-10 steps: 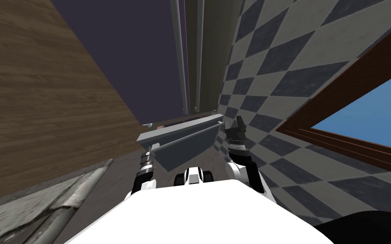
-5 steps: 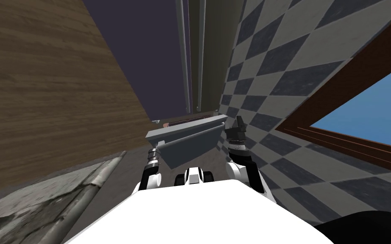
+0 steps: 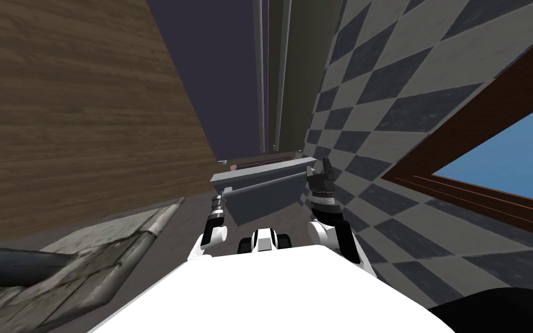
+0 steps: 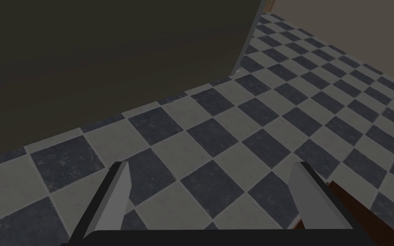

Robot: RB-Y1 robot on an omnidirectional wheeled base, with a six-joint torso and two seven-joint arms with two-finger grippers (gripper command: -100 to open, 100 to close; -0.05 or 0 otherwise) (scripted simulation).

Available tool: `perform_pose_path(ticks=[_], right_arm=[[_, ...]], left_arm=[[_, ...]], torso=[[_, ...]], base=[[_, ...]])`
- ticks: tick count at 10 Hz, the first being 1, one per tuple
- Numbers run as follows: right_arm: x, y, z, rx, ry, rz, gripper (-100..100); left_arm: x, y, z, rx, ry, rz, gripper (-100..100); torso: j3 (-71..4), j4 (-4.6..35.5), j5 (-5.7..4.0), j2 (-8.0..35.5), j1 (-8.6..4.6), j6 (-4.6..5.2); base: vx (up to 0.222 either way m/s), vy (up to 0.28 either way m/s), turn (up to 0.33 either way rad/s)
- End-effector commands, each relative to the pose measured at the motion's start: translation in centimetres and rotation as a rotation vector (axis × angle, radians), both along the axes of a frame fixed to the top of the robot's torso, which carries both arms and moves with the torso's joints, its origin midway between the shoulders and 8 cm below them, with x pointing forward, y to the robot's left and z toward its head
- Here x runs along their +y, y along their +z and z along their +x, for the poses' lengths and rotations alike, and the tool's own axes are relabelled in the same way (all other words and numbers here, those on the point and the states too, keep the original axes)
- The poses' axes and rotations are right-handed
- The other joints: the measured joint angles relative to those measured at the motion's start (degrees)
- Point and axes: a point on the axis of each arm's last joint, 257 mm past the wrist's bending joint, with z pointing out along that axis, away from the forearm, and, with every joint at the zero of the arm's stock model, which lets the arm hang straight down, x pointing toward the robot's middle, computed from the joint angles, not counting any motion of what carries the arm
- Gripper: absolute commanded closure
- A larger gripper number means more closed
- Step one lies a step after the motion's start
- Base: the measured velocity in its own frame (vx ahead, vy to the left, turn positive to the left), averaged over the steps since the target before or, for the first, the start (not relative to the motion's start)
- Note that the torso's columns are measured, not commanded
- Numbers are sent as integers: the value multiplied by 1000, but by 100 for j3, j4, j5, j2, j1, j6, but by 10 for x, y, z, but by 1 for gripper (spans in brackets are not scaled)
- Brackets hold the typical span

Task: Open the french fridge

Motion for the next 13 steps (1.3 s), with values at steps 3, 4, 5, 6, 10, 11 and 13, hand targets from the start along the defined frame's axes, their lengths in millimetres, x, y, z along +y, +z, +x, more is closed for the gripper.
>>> perform_pose_path(ticks=[3,4,5,6,10,11,13], right_arm=[[0,0,0,0,0,0,0],[0,0,0,0,0,0,0],[0,0,0,0,0,0,0],[0,0,0,0,0,0,0],[0,0,0,0,0,0,0],[0,0,0,0,0,0,0],[0,0,0,0,0,0,0]], left_arm=[[-40,5,39,-9,-73,7,100],[-53,3,50,-3,-97,13,100],[-58,17,59,-28,-107,14,100],[-71,12,68,-14,-130,21,100],[-70,21,82,-27,-149,60,-100],[-63,22,82,-25,-147,80,-100],[-47,25,83,-20,-144,124,-100]], torso=[[0,-3,4,-3,8,-2],[-1,-4,5,-3,11,-5],[6,-2,5,8,12,-6],[3,-2,4,0,8,-1],[-6,-7,5,-14,10,-3],[-10,-9,5,-19,11,-5],[-5,-7,6,-10,14,-5]], base=[[-86,1,163],[-134,-7,291],[-115,-16,84],[-105,-4,172],[-57,5,85],[0,0,0],[0,0,0]])
